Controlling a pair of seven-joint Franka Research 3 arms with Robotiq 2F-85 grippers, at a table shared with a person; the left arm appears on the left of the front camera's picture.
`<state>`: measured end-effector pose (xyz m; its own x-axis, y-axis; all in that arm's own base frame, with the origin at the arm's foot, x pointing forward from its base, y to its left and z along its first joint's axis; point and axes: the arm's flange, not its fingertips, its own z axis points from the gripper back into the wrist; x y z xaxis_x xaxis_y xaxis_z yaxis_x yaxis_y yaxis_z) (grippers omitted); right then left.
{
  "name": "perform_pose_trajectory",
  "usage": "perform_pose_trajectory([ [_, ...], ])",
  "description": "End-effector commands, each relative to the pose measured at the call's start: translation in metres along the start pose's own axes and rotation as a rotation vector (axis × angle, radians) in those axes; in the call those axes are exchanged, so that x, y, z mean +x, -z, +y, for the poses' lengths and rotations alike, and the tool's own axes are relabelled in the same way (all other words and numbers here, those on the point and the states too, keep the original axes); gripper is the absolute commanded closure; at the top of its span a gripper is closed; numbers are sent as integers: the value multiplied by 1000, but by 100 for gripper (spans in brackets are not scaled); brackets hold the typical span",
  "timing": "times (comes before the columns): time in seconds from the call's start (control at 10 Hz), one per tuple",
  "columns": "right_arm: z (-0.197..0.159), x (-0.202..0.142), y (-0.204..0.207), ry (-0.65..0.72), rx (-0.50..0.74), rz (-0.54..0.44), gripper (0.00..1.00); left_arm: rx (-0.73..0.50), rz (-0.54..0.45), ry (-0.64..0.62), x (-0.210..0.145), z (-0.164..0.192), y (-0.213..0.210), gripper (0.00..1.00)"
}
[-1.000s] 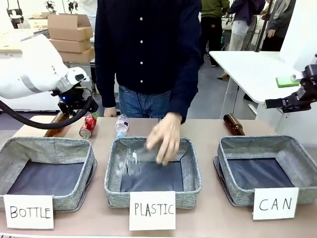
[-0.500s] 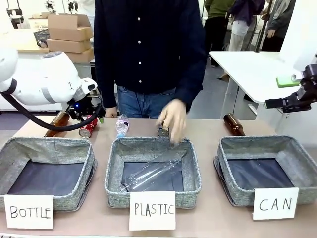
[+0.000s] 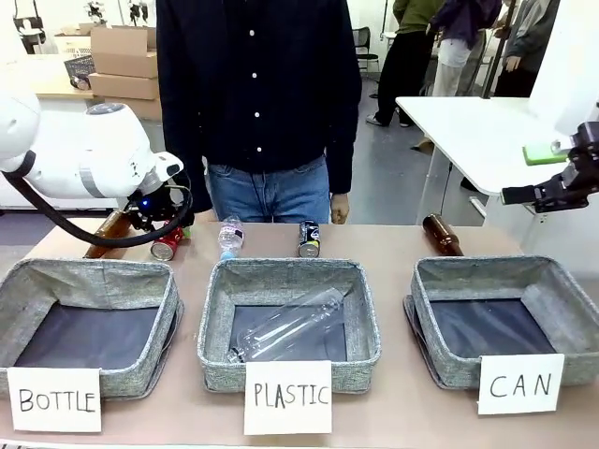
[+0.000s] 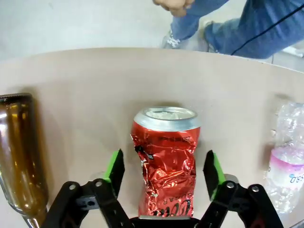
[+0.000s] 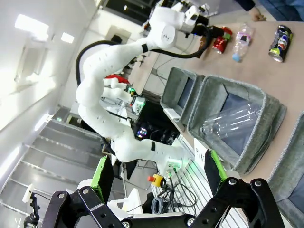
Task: Sort the can waste into the basket.
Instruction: Pick up the can waste from the table and place it in the right Fabric basket.
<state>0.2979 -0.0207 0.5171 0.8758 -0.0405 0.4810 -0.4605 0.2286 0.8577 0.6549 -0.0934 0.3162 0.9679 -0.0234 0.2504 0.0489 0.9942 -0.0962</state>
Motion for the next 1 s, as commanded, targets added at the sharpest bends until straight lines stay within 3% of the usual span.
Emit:
perform_pose_trajectory([
  [0.0, -1, 4, 2, -29, 18, -13, 0, 33, 9, -6, 5, -10, -4, 100],
  [0.2, -1, 4, 2, -29, 18, -13, 0, 21, 8, 2, 4, -10, -8, 100],
  [0.3, -1, 4, 2, -29, 18, -13, 0, 17, 4, 4, 3, -8, -9, 87],
  [0.5, -1, 4, 2, -29, 18, -13, 0, -23, -5, 7, 0, -6, -12, 100],
  [0.7, -1, 4, 2, -29, 18, -13, 0, -46, -24, -2, -3, -3, -22, 100],
  [0.8, -1, 4, 2, -29, 18, -13, 0, -100, -27, 18, -8, -1, -35, 100],
  [0.9, -1, 4, 2, -29, 18, -13, 0, -238, -36, 102, -25, 4, -69, 100],
])
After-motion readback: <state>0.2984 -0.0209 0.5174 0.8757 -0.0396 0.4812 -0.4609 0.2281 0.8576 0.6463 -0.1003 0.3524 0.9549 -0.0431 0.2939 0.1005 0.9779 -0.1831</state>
